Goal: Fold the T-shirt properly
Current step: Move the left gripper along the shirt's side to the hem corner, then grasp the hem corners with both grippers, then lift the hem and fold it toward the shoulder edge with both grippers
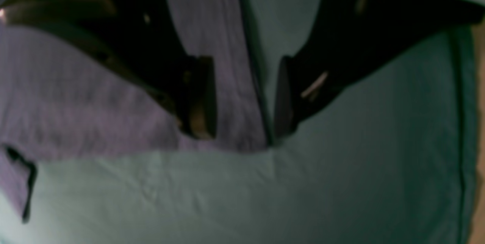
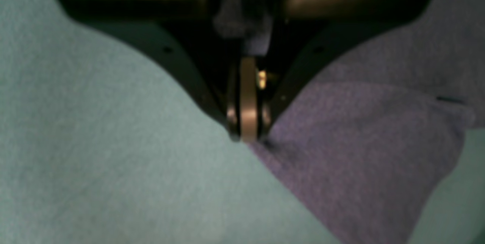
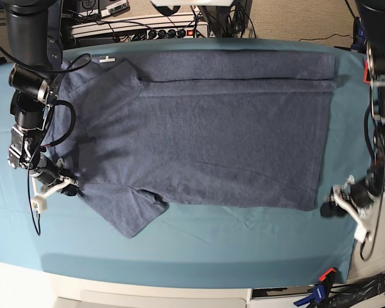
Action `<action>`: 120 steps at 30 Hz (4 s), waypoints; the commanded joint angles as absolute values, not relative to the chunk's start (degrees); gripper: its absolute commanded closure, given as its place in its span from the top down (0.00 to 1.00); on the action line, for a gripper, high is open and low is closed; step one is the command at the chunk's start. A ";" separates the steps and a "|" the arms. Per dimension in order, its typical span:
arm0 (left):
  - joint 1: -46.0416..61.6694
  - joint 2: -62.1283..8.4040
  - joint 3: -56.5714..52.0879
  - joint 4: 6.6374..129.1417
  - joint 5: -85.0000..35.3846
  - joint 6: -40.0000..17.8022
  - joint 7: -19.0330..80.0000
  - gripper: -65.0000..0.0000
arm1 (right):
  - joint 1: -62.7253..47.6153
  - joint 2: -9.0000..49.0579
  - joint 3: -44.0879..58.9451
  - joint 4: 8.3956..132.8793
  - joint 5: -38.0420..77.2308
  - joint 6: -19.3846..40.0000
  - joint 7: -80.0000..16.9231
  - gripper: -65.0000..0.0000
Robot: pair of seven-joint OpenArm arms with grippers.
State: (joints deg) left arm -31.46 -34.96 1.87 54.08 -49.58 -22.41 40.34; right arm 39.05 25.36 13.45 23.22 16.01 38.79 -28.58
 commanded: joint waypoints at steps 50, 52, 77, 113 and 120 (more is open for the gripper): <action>-46.87 -25.56 2.61 18.61 -47.20 -27.33 37.85 0.00 | 40.93 26.35 13.61 23.99 16.88 39.24 -27.86 0.00; -46.85 -25.61 2.61 18.74 -47.20 -28.86 37.58 0.00 | 40.93 26.35 13.61 23.99 16.88 39.24 -27.86 0.00; -45.87 -31.77 2.61 21.65 -71.42 -40.00 55.37 0.00 | 27.92 33.32 13.61 51.40 37.52 40.00 -48.53 0.00; -34.17 -42.06 2.61 27.07 -85.00 -40.00 68.12 0.00 | 5.39 35.77 32.42 78.54 41.58 40.00 -54.11 0.00; -33.65 -43.92 2.61 40.03 -85.00 -37.36 79.85 0.00 | 5.39 42.26 35.64 78.54 42.92 40.00 -56.05 0.00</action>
